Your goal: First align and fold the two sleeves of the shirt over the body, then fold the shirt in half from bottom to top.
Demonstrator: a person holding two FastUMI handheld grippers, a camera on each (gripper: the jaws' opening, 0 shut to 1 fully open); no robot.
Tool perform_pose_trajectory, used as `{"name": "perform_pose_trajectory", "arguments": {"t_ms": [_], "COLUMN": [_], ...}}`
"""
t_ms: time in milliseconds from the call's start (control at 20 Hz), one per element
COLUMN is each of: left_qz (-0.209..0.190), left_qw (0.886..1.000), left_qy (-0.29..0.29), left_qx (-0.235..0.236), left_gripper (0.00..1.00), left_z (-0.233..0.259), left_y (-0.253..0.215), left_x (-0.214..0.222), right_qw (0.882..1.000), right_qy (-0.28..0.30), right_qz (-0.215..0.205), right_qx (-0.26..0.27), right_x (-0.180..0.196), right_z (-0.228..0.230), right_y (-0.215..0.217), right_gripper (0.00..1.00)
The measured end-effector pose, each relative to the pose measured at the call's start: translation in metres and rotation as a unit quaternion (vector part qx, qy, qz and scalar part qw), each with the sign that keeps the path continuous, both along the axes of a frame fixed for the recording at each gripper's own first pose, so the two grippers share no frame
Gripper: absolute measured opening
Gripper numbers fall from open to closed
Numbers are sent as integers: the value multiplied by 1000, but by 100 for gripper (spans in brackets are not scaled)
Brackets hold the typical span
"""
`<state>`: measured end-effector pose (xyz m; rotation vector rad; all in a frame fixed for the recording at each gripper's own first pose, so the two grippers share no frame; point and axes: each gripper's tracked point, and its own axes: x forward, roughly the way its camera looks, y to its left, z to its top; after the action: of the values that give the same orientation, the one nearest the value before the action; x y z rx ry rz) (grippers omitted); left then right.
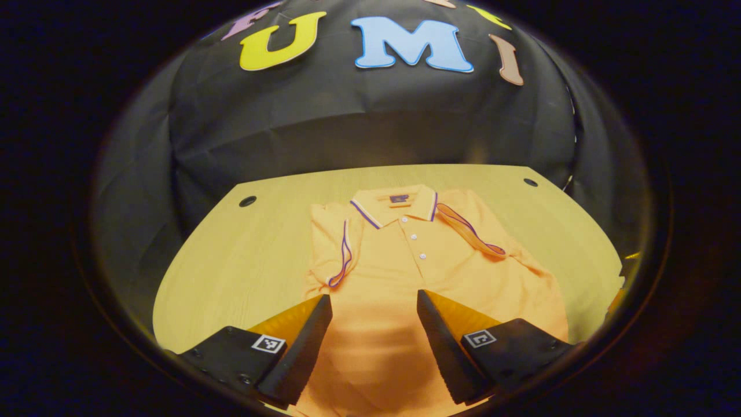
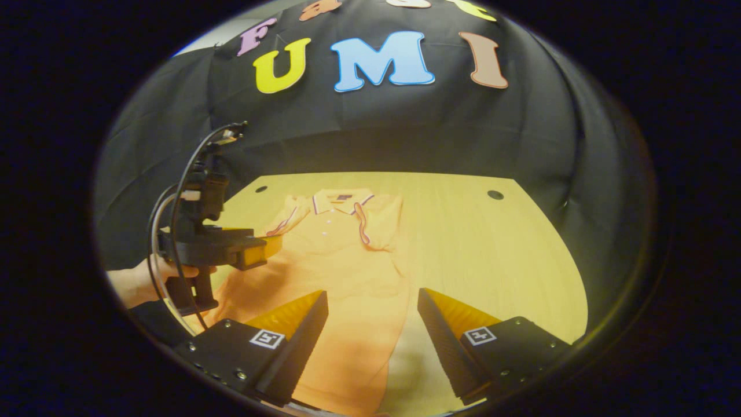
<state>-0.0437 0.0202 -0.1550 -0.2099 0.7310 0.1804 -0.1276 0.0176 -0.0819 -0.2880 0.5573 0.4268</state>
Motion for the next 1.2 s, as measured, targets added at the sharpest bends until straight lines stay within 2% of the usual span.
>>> {"name": "perform_pose_trajectory", "arguments": {"t_ms": [250, 350, 400, 700, 800, 950, 1000, 1050, 1100, 1150, 1200], "left_qz": [-24, -41, -46, -56, -56, -54, -54, -54, -51, -50, -51], "left_qw": [1000, 999, 999, 998, 998, 998, 998, 998, 998, 998, 997], "left_qy": [1, 3, 4, 7, 16, 21, 20, 24, 26, 25, 25], "left_qx": [4, 13, 11, -19, -20, -25, -24, -25, -29, -38, -48], "left_gripper": [100, 96, 100, 100, 96, 97, 100, 100, 97, 100, 97], "left_z": [7, 6, 7, -1, -7, -12, -12, -15, -18, -19, -20], "left_y": [0, 1, 1, -1, 3, 7, 11, 12, 13, 11, 7], "left_x": [-77, -107, -121, -195, -214, -238, -244, -247, -251, -251, -252], "right_qw": [999, 997, 996, 990, 989, 987, 988, 988, 988, 988, 987], "right_qy": [12, 24, 31, 40, 47, 59, 62, 66, 72, 76, 82], "right_qz": [-49, -74, -86, -133, -143, -147, -144, -140, -137, -134, -133], "right_qx": [-6, -4, -1, 2, 3, -2, -8, -16, -25, -29, -32], "right_x": [-32, -51, -61, -101, -106, -113, -115, -118, -121, -123, -126], "right_z": [-22, -34, -39, -53, -58, -65, -69, -73, -78, -81, -85], "right_y": [-10, -15, -18, -35, -40, -45, -46, -48, -50, -51, -52], "right_gripper": [96, 96, 97, 96, 96, 96, 96, 93, 96, 97, 97]}}
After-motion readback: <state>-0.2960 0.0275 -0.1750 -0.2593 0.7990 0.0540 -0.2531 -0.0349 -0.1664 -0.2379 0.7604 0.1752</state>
